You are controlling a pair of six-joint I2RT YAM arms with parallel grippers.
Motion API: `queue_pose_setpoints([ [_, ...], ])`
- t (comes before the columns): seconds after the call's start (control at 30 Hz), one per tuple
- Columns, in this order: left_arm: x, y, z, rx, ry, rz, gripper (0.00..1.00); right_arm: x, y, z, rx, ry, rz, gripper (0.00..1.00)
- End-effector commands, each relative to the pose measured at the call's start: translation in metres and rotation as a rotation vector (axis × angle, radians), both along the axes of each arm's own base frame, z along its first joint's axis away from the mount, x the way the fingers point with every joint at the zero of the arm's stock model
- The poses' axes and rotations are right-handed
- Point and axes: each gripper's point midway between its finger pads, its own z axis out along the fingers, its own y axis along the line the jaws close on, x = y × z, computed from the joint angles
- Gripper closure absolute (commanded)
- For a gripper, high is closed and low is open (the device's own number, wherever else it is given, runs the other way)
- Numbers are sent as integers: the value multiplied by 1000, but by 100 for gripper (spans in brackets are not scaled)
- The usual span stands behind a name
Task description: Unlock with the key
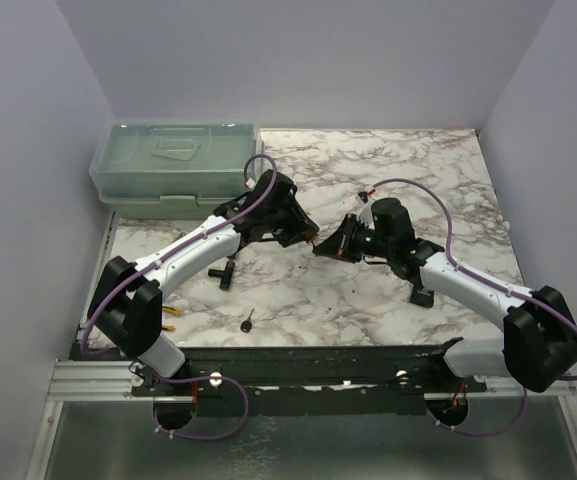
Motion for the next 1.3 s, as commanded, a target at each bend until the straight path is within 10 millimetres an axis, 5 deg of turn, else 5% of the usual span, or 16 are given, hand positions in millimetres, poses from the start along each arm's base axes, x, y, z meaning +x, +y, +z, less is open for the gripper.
queue_pose_setpoints([
  [0.0, -5, -3, 6, -27, 0, -17, 100, 16, -2, 11, -20, -55, -51, 100],
  [1.27, -4, 0, 4, -12, -10, -3, 100, 28, -7, 2, -150, -29, -88, 100],
])
